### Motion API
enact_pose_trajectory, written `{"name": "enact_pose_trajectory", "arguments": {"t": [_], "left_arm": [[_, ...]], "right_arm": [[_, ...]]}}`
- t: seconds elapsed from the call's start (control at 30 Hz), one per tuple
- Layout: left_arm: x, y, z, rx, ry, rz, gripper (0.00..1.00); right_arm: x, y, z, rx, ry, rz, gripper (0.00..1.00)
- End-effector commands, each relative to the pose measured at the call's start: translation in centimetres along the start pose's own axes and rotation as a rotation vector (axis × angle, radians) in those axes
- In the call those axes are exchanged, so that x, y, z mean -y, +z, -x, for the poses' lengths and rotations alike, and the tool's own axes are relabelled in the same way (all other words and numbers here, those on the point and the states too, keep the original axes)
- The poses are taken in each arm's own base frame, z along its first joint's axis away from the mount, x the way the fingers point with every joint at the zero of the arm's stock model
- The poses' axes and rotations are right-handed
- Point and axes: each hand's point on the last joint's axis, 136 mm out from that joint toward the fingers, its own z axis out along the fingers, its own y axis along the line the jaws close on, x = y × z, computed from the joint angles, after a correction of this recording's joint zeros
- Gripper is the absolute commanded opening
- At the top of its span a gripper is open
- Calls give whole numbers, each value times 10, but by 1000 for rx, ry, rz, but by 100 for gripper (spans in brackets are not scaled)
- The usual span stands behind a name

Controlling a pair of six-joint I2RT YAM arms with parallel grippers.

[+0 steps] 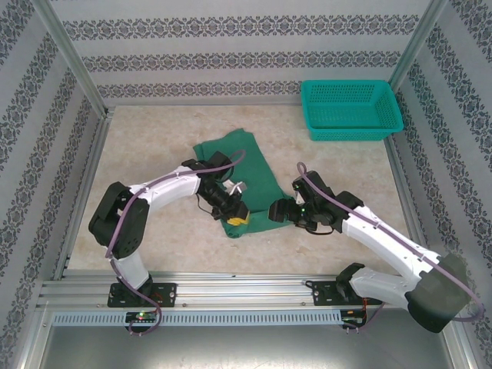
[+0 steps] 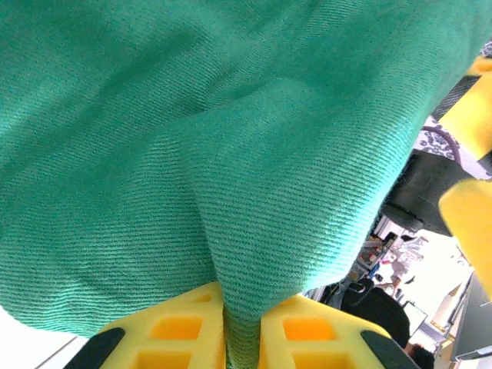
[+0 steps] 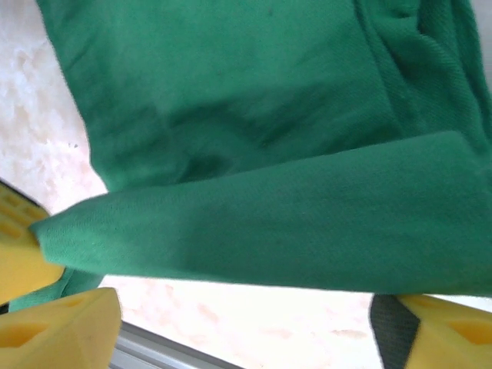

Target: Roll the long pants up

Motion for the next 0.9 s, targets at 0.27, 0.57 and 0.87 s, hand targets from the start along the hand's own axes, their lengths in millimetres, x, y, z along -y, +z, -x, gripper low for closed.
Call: {"name": "enact_pose_trajectory", "arguments": {"t": [0.27, 0.57, 0.87], "left_arm": [[-8, -5, 5, 21, 73, 26, 17], [-21, -41, 24, 157, 210, 318, 36], [-20, -87, 24, 311, 358, 615, 34]], "right_arm": [[15, 41, 23, -1, 27, -112, 56], [17, 75, 45, -23, 22, -168, 46], [7, 79, 80, 14, 23, -167, 46]]}}
